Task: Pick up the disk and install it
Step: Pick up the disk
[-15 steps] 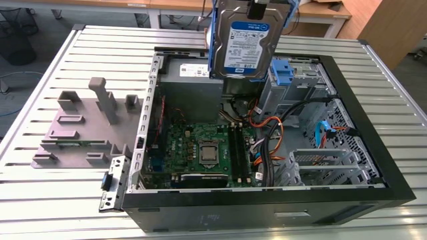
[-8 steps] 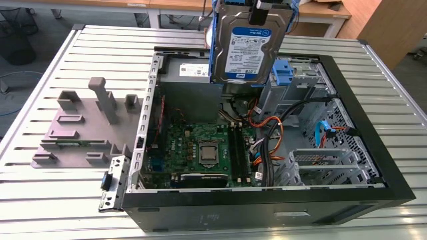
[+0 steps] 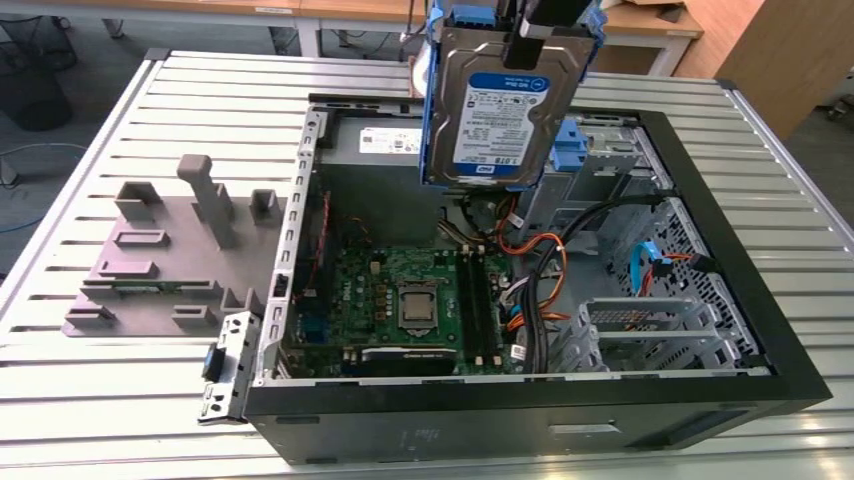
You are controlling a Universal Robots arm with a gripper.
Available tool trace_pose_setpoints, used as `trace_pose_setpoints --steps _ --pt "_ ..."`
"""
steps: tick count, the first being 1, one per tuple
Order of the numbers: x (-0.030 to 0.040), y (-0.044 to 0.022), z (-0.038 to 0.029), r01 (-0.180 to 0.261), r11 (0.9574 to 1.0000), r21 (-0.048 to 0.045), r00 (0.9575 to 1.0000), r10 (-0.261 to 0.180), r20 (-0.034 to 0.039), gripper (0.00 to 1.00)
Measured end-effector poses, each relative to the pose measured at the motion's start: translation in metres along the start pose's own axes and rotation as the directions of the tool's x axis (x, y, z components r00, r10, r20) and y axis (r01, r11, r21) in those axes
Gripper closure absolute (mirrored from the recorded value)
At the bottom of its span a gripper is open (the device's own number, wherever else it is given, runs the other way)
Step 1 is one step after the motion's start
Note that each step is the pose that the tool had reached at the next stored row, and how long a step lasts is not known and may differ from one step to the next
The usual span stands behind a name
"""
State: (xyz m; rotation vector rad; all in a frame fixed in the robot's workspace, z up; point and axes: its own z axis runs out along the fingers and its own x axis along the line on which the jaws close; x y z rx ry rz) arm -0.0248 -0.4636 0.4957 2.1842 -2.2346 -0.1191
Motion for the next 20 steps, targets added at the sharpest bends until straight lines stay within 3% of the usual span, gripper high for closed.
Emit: trace_pose_setpoints --steps 20 --pt "0.0604 -0.0039 0.0035 0.000 1.0000 0.0000 1.0000 0.000 0.0000 0.65"
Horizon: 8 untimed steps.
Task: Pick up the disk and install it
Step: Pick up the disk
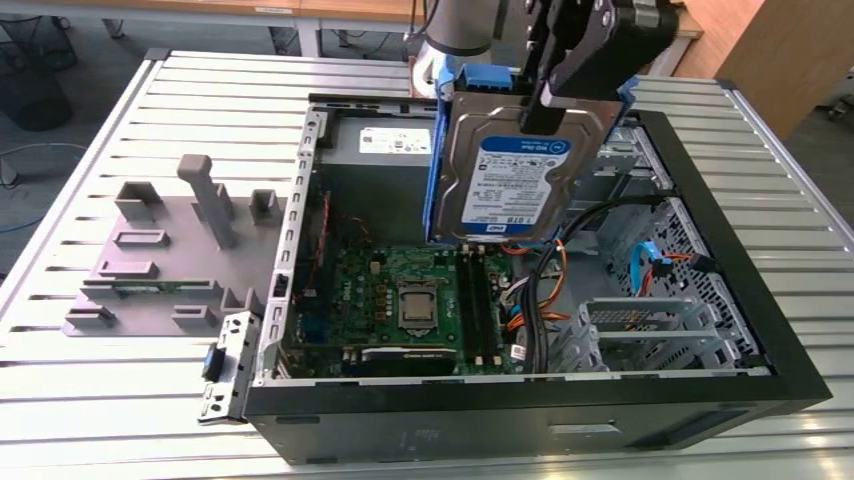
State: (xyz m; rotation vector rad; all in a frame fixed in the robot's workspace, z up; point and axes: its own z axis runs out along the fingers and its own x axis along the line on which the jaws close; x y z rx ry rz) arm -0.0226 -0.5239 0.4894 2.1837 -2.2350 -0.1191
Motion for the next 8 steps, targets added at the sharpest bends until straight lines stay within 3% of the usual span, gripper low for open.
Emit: trace_pose_setpoints --steps 8 --pt "0.0258 -0.0015 0.0013 0.000 1.0000 0.0000 1.0000 0.000 0.0001 0.65"
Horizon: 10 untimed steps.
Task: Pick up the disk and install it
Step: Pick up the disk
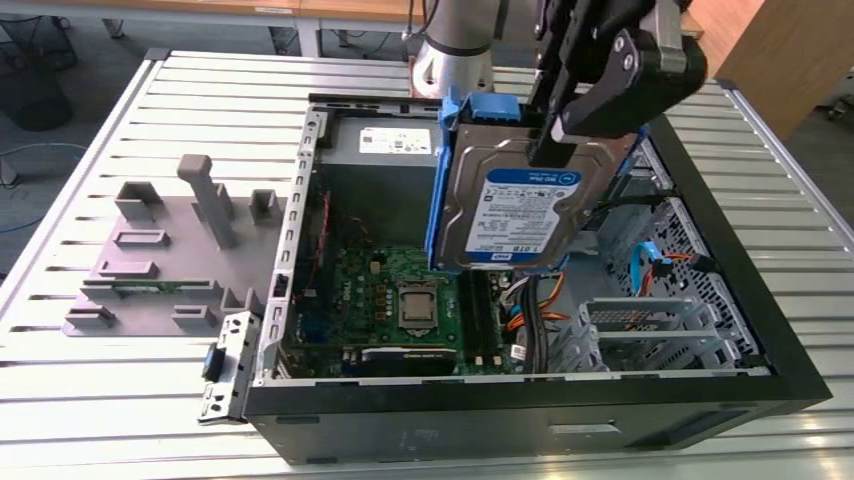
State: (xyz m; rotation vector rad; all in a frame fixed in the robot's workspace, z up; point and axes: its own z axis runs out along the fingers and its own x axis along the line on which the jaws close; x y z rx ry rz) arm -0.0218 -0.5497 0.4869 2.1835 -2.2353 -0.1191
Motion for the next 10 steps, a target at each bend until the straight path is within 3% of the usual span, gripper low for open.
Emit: trace_pose_setpoints --steps 10 --pt "0.0284 -0.0018 0.0013 0.000 1.0000 0.0000 1.0000 0.000 -0.0001 0.65"
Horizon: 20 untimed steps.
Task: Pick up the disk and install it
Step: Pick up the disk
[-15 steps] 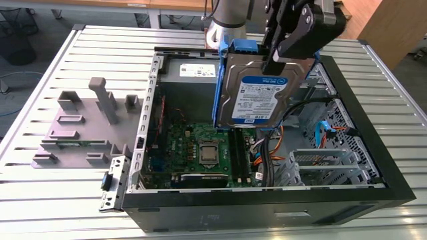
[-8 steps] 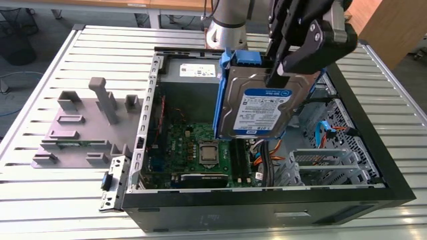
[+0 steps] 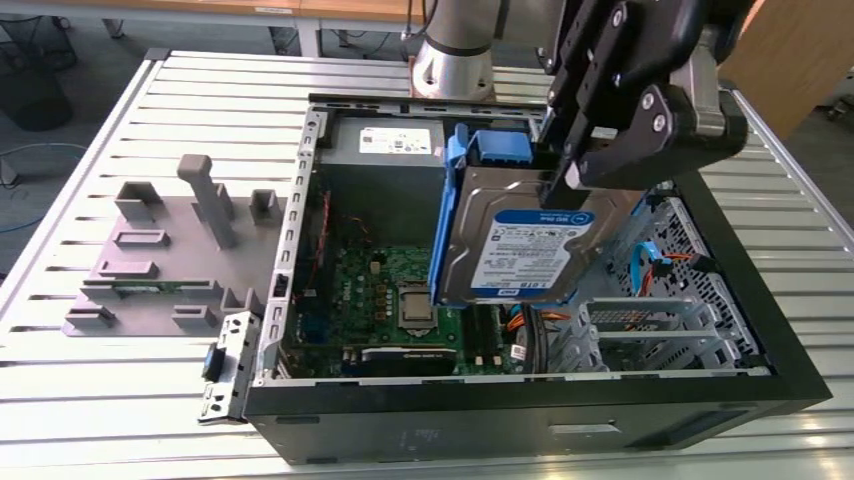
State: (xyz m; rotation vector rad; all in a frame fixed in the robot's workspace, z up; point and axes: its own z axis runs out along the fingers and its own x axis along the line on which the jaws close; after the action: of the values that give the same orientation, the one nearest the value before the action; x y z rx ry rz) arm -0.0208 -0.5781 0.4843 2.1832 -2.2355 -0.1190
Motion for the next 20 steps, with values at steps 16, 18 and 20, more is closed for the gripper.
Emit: trace_pose_setpoints --steps 16,18,20 --pt "0.0072 -0.0270 0.0001 0.000 1.0000 -0.0053 1.0000 0.000 -0.0001 0.65" --pt "0.0073 -0.0333 -0.0001 0.000 1.0000 -0.0068 1.0000 0.000 0.0000 0.65" --pt "0.0072 -0.0398 -0.0004 0.000 1.0000 -0.0082 1.0000 0.000 -0.0001 0.65"
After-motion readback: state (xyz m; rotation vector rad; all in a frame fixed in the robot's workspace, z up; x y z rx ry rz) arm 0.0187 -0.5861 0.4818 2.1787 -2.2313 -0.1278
